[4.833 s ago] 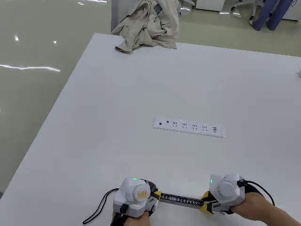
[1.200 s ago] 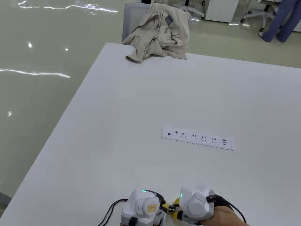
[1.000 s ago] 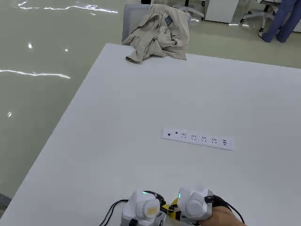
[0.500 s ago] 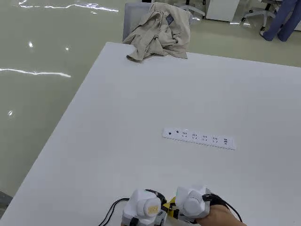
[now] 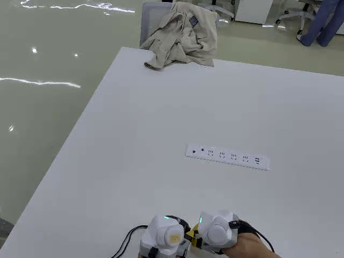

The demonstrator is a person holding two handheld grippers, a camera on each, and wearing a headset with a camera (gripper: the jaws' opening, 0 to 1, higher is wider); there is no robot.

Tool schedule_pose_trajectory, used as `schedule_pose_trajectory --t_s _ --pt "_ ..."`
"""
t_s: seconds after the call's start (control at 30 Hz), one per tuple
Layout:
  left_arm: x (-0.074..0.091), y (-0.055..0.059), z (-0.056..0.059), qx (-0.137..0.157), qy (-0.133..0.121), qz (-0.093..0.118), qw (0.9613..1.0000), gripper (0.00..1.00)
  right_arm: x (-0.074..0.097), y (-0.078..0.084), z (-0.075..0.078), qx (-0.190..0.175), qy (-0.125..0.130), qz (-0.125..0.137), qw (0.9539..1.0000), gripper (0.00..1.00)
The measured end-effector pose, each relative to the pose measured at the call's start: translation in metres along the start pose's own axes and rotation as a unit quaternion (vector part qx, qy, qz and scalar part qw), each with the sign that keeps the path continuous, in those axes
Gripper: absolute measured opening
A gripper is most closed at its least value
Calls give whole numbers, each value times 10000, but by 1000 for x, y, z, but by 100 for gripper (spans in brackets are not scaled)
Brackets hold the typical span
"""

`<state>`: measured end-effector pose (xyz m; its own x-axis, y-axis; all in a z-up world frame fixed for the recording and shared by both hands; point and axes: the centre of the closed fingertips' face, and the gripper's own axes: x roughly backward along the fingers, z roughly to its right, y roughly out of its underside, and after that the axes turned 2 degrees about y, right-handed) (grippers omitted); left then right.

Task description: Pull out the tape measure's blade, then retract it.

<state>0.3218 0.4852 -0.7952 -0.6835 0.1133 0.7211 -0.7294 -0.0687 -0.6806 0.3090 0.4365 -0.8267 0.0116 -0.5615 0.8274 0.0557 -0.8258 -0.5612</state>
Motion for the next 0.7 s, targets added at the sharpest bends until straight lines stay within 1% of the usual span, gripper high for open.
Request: schedule_pose_trajectory --t_s 0.07,0.13,0.37,0.53,0.63,0.7 --pt "0 0 0 -7 2 1 10000 59 0 0 0 -13 10 9 10000 14" --pt "0 0 0 -12 -3 4 10000 59 1 0 -1 83 35 6 10000 14" --pt "0 -1 0 -36 -68 17 10000 60 1 0 -1 160 81 -3 9998 13" --pt "0 -1 1 -97 -101 19 9999 61 2 0 -1 176 91 -9 9998 14" --pt "-1 -3 0 -119 -111 82 9998 62 1 1 1 166 117 -2 9998 14" --pt "-1 -3 0 -281 -89 26 9996 62 0 -1 1 164 133 14 9998 14"
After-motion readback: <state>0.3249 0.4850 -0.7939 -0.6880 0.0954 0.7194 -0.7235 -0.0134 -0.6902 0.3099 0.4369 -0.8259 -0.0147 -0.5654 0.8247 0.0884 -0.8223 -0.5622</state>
